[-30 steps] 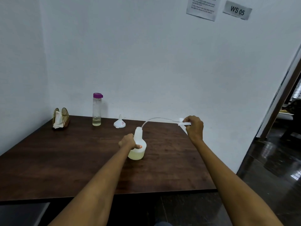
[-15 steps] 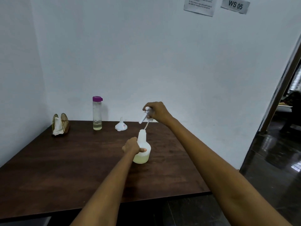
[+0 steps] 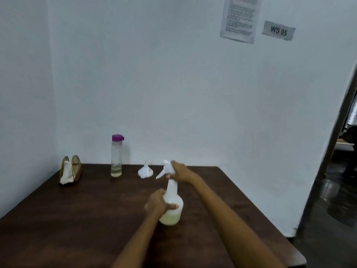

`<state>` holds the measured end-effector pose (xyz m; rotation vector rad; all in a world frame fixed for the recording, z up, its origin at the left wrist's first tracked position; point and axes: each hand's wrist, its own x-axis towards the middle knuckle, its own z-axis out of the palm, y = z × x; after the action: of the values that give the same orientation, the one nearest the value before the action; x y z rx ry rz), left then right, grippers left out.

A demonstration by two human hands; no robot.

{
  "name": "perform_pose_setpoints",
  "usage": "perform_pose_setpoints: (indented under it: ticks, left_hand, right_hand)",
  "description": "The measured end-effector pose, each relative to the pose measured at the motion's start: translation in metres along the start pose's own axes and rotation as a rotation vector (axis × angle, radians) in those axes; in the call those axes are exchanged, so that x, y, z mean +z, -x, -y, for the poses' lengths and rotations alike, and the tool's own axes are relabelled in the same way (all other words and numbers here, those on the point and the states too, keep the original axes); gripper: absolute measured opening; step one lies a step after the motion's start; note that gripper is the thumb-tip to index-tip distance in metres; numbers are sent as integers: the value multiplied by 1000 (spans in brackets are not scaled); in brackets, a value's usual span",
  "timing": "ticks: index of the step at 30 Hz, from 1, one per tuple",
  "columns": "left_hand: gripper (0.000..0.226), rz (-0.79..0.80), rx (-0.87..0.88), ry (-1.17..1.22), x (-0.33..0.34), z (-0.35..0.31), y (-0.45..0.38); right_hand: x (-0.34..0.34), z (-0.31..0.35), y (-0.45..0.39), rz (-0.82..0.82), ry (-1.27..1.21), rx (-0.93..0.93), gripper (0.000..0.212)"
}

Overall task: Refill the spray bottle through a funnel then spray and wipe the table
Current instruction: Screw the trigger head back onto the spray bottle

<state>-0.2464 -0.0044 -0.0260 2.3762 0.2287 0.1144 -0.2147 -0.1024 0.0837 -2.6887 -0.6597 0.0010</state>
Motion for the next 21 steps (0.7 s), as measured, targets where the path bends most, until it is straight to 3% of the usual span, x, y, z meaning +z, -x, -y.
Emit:
perform_pose_setpoints:
  ticks: [5,11,15,21]
  left_hand:
    - [87,26,9,-50,4,-1,1]
    - [87,10,14,-41,5,-2,1]
    - [87,-12,2,-5,6,0,5]
    - [77,-15,-38,30,4,-3,9]
  right_hand:
    - [7,17,11,68,217,21,50]
    - [-1,26,8,32,221,87,51]
    - [15,25,11,-92,23,238,62]
    - [46,21,6,-404,11,401,40]
